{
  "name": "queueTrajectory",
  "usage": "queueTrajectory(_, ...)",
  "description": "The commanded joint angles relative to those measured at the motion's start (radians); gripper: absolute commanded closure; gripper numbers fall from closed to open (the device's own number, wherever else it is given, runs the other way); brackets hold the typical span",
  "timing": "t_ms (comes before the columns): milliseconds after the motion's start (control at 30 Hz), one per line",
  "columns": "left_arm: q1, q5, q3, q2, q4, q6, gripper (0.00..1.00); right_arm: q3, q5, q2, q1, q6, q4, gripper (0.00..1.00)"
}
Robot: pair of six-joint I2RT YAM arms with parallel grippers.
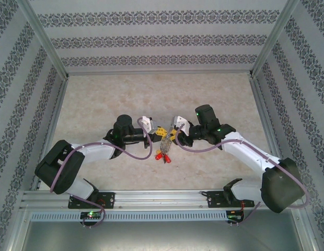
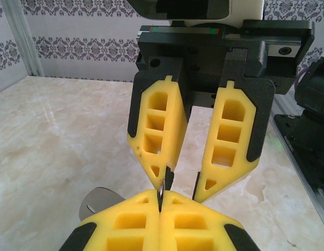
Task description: Put the keys on the keyring
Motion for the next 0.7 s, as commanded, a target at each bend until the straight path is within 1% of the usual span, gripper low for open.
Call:
queueTrajectory(0, -0.013, 0.026, 0.005, 0.011, 0.069, -0.01, 1.0, 0.006, -0.056, 0.008, -0.003, 0.005, 0.065, 0.75)
queueTrajectory(233, -0.014, 0.042, 0.005, 0.007, 0.067, -0.007, 1.0, -0.009, -0.02, 0.02, -0.023, 0.025, 0.086, 0.73)
queueTrajectory(300, -0.013, 0.054, 0.01, 0.007, 0.05, -0.002, 1.0, -0.009, -0.061, 0.02, -0.036, 0.013, 0.071, 0.73)
queueTrajectory(433, -0.013, 0.057, 0.01, -0.006, 0.016, 0.015, 1.0, -0.017, -0.064, 0.006, -0.043, 0.005, 0.06, 0.73)
queueTrajectory(667, -0.013, 0.051, 0.014, -0.005, 0.019, 0.016, 1.0, -0.018, -0.151, 0.01, -0.037, -0.029, 0.046, 0.72)
